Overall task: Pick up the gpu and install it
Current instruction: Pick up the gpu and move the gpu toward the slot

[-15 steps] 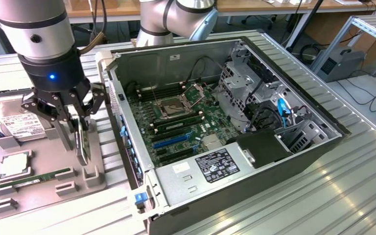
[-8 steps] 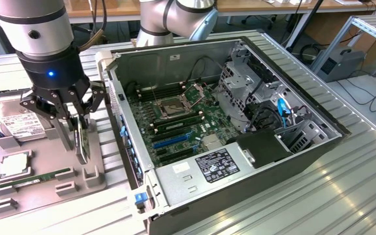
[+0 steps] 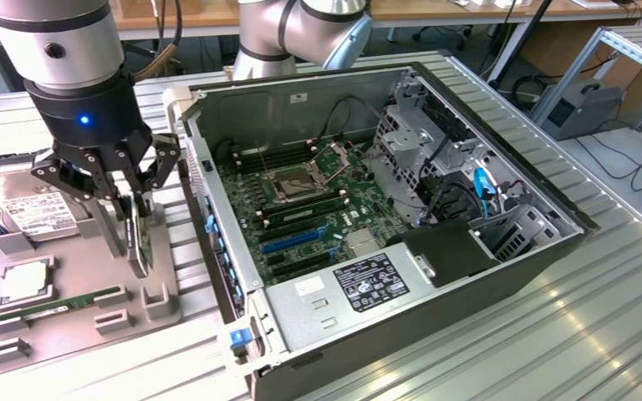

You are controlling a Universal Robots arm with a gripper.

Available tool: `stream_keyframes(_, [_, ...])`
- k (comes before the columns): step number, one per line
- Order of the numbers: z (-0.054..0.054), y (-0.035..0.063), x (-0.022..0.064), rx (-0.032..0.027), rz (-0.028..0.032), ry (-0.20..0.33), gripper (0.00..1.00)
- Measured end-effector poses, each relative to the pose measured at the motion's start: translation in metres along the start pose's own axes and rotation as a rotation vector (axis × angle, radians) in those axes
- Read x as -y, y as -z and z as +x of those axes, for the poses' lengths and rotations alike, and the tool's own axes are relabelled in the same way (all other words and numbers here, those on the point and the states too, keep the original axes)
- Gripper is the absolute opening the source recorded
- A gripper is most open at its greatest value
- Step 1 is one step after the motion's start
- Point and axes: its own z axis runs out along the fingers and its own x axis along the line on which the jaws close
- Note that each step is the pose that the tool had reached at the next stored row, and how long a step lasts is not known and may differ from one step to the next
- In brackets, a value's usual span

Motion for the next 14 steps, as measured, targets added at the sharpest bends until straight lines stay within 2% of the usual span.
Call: stream_keyframes(14, [-0.0003,0.0099,0.0003,0.0000,0.0001,0.000,0.27])
